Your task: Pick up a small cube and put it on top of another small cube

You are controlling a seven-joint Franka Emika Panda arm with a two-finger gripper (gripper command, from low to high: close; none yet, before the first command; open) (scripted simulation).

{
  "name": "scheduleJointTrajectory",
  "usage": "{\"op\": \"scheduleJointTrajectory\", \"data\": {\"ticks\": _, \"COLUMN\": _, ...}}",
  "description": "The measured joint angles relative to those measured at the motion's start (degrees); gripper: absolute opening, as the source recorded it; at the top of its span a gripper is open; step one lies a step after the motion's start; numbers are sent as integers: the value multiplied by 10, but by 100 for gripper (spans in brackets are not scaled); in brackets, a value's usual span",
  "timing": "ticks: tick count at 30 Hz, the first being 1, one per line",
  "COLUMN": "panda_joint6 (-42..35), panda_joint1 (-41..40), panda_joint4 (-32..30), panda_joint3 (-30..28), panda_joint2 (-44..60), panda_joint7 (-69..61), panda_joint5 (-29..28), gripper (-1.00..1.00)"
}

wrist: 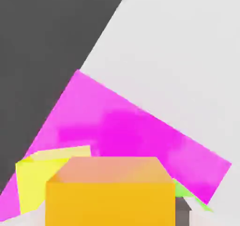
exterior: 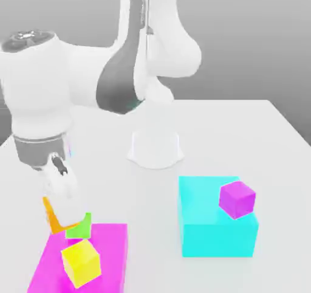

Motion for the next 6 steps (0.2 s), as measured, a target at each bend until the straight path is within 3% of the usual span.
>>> {"op": "scheduleJointTrajectory", "data": {"ticks": 2, "panda_joint6": 35, "panda_joint1": 2, "panda_joint4": 0, "panda_joint3": 1, "panda_joint2": 35, "panda_joint7": 3, "panda_joint5": -2, "gripper": -100}}
{"op": "scheduleJointTrajectory", "data": {"ticks": 3, "panda_joint6": 53, "panda_joint1": 2, "panda_joint4": -1, "panda_joint3": 1, "panda_joint2": 52, "panda_joint7": 4, "panda_joint5": -2, "gripper": 100}}
{"op": "scheduleJointTrajectory", "data": {"ticks": 6, "panda_joint6": 53, "panda_joint1": 2, "panda_joint4": -1, "panda_joint3": 1, "panda_joint2": 52, "panda_joint7": 4, "panda_joint5": -2, "gripper": 100}}
